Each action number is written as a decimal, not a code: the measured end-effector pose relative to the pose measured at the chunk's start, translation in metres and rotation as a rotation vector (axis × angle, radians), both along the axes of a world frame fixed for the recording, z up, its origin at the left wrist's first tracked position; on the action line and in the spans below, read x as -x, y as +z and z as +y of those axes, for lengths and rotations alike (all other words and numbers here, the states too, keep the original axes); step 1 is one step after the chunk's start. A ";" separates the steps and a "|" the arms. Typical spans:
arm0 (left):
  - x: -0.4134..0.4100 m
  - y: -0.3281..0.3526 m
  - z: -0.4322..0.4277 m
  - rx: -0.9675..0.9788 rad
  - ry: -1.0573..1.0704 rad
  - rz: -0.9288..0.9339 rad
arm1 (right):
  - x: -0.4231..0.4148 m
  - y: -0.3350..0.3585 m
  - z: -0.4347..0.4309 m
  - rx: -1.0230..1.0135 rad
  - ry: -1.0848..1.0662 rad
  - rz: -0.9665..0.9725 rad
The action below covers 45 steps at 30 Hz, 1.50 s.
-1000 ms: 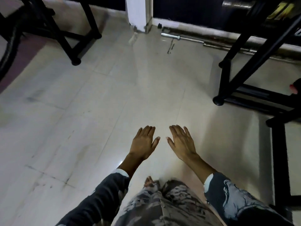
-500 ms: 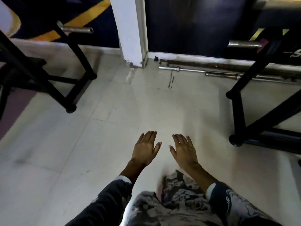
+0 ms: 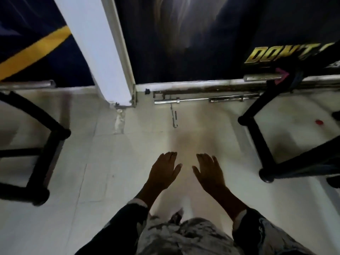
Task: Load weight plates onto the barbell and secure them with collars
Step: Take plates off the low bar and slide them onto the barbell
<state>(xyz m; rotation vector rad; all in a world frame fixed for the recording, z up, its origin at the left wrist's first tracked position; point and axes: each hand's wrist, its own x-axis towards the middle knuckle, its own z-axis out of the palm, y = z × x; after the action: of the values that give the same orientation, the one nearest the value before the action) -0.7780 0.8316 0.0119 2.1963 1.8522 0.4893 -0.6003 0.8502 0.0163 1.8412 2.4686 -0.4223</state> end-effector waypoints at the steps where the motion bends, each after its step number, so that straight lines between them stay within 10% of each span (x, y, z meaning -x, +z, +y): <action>1: 0.010 0.001 0.023 -0.008 -0.044 0.002 | 0.010 0.003 0.016 0.011 -0.043 0.007; 15: -0.003 -0.014 0.343 0.152 -0.457 0.044 | -0.009 -0.022 0.241 0.042 -0.548 0.058; 28: -0.179 -0.012 0.645 0.209 -0.787 0.017 | -0.130 0.002 0.473 -0.079 -0.972 0.033; 45: -0.477 -0.169 0.853 0.586 -0.698 -0.638 | -0.356 -0.101 0.669 -0.686 -1.606 0.283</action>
<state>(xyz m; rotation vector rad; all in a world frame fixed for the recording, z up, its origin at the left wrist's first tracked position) -0.3009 1.6847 -0.1573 1.8056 0.7109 0.3675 -0.2439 1.5197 -0.0850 3.8317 0.5402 0.2798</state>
